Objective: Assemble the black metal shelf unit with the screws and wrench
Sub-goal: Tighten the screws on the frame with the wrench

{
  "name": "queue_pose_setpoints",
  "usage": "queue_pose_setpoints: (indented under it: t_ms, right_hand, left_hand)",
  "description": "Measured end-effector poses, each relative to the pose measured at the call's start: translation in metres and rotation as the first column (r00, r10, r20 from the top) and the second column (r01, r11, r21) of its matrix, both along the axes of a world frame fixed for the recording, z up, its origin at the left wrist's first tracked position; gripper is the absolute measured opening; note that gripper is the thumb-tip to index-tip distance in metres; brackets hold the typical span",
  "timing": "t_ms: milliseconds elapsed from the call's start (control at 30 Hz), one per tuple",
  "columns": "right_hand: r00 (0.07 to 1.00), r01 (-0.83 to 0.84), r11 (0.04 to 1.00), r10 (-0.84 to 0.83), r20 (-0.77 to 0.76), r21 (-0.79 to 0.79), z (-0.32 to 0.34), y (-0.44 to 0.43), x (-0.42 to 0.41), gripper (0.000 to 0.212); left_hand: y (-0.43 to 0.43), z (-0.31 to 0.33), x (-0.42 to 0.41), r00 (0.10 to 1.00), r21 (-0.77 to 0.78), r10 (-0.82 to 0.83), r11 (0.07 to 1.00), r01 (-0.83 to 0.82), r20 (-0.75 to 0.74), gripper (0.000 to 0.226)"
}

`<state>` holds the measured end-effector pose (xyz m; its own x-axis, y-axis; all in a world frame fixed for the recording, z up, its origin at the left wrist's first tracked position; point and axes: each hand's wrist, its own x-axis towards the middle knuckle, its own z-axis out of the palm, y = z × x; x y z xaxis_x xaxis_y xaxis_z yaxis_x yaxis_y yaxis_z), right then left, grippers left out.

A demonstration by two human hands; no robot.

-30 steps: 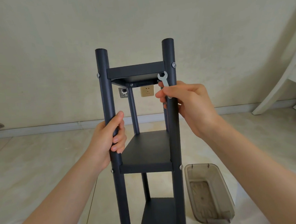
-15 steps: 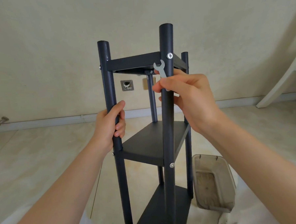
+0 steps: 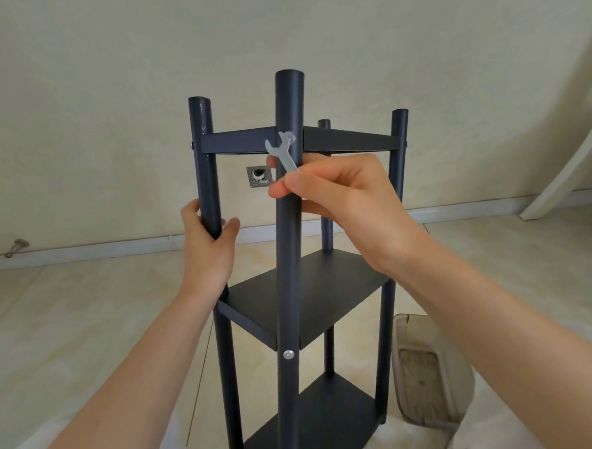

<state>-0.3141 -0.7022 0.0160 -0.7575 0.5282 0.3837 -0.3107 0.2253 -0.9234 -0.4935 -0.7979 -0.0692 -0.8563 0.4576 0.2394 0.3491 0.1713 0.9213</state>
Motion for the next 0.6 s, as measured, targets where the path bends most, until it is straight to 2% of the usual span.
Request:
queue_pose_setpoints:
  t_ms: [100,167,233,300,367,400,467,500,533,600]
  right_hand:
    - [1.0,-0.011,1.0,0.011,0.003,0.017,0.001,-0.003,-0.006,0.018]
    - [1.0,-0.02,1.0,0.02,0.011,0.015,0.001,-0.005,-0.01,0.019]
    - [1.0,-0.025,1.0,0.025,0.008,0.005,0.001,-0.007,-0.015,0.019]
    - [1.0,-0.03,1.0,0.03,-0.002,-0.006,0.001,-0.008,-0.019,0.019]
    - [0.999,-0.036,0.999,0.035,-0.015,-0.009,0.0,-0.008,-0.023,0.019]
    - [0.999,-0.034,0.999,0.034,-0.019,-0.008,-0.001,-0.008,-0.024,0.019]
    - [1.0,-0.016,1.0,0.016,-0.02,0.002,0.0,-0.006,-0.026,0.019]
    - [1.0,-0.005,1.0,0.005,-0.019,0.007,0.0,-0.005,-0.027,0.02]
    - [1.0,0.005,1.0,-0.005,-0.017,0.012,0.001,-0.004,-0.028,0.02]
    - [1.0,0.016,1.0,-0.016,-0.014,0.021,0.003,-0.002,-0.03,0.02]
  left_hand:
    - [-0.007,0.004,0.009,0.99,-0.133,-0.049,0.991,0.031,-0.131,0.084]
    - [-0.012,0.006,0.018,0.979,-0.228,-0.075,0.973,0.031,-0.187,0.092]
    - [-0.017,0.008,0.029,0.956,-0.253,-0.092,0.967,0.019,-0.279,0.085]
    - [-0.021,0.013,0.039,0.94,-0.169,-0.109,0.984,0.056,-0.322,0.063]
    - [-0.023,0.02,0.042,0.969,0.006,-0.125,0.992,0.129,-0.213,0.031]
    - [-0.024,0.023,0.043,0.982,0.11,-0.162,0.979,0.172,-0.092,0.029]
    - [-0.027,0.029,0.044,0.932,0.256,-0.316,0.929,0.267,0.175,0.042]
    - [-0.029,0.031,0.044,0.889,0.276,-0.384,0.908,0.316,0.248,0.052]
    - [-0.03,0.03,0.044,0.851,0.275,-0.447,0.885,0.376,0.274,0.059]
    - [-0.03,0.025,0.05,0.81,0.243,-0.525,0.848,0.471,0.263,0.058]
